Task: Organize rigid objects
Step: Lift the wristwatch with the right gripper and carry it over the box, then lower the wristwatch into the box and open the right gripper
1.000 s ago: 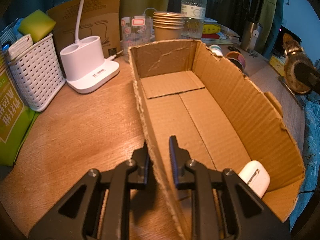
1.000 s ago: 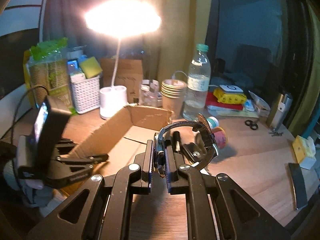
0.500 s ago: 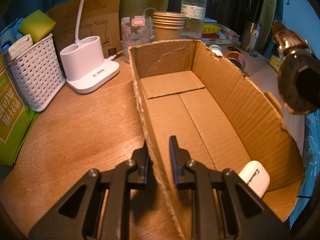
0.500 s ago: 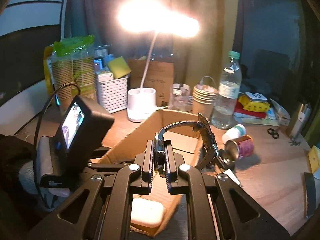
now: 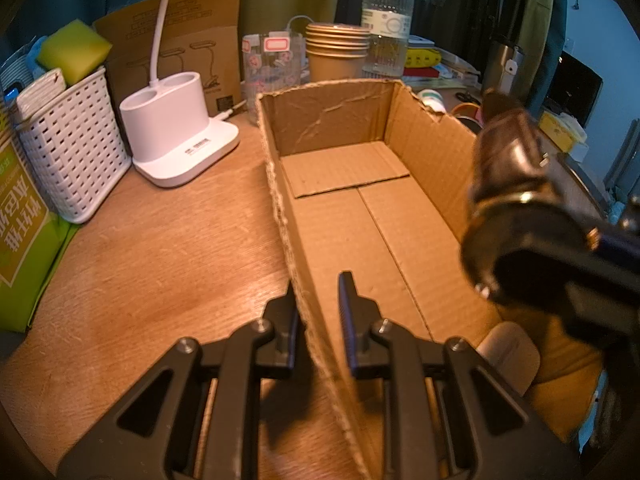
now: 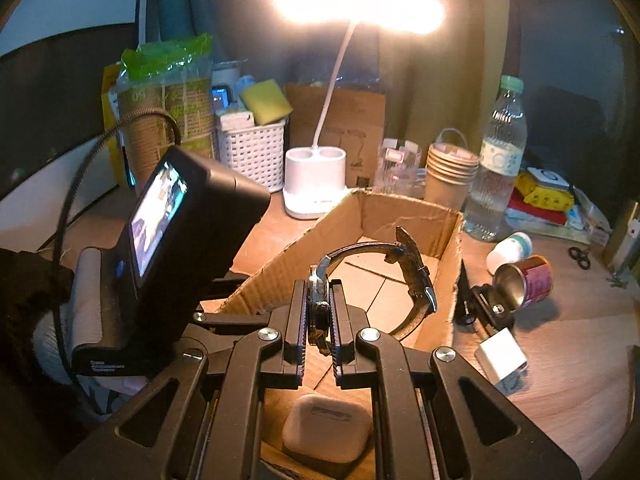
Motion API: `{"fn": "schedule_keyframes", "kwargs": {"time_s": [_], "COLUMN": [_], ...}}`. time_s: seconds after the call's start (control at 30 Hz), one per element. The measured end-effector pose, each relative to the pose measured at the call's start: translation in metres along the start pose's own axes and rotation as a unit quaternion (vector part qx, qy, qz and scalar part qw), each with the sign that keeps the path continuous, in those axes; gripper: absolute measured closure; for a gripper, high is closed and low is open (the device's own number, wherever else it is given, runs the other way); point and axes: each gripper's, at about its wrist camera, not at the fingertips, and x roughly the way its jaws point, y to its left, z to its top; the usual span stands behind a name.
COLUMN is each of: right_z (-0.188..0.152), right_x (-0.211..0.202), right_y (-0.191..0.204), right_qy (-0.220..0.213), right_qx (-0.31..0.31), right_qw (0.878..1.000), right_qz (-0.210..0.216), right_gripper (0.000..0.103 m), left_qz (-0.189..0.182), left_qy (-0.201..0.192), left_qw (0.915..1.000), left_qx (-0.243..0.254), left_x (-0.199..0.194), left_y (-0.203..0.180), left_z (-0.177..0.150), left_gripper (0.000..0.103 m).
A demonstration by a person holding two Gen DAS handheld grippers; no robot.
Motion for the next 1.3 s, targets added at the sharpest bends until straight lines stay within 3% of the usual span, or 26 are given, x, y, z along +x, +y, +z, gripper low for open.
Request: {"fn": "schedule_keyframes", "kwargs": {"time_s": [0.57,0.7,0.97,1.3], "right_z": [-0.004,-0.004,-0.003,-0.001], "right_x": [0.019,0.019,0.011,0.004], "right_y": [-0.011,-0.012,-0.016,-0.022], "right_qy": [0.035,0.036,0.022,0.012], "right_qx": [0.03,0.033,0.042,0.051], "right_qw": [0.999,0.999,0.999,0.999], "right_qz": [0.0,0.0,-0.001,-0.012], "right_gripper": [0.09,0.09,0.08,0.077], "left_qz": [0.0,0.0,0.0,0.0], "left_qy": [0.0,0.0,0.001,0.001], "left_qw": [1.0,1.0,1.0,1.0], "left_qx": [0.0,0.0,-0.001,-0.001], "left_x": [0.001,0.001,0.002,0.002], "left_y": [-0.001,-0.001,-0.001,-0.001], "left_z": [0.0,0.0,-0.001,-0.001], "left_gripper": [0.085,0.085,0.085,0.085]}}
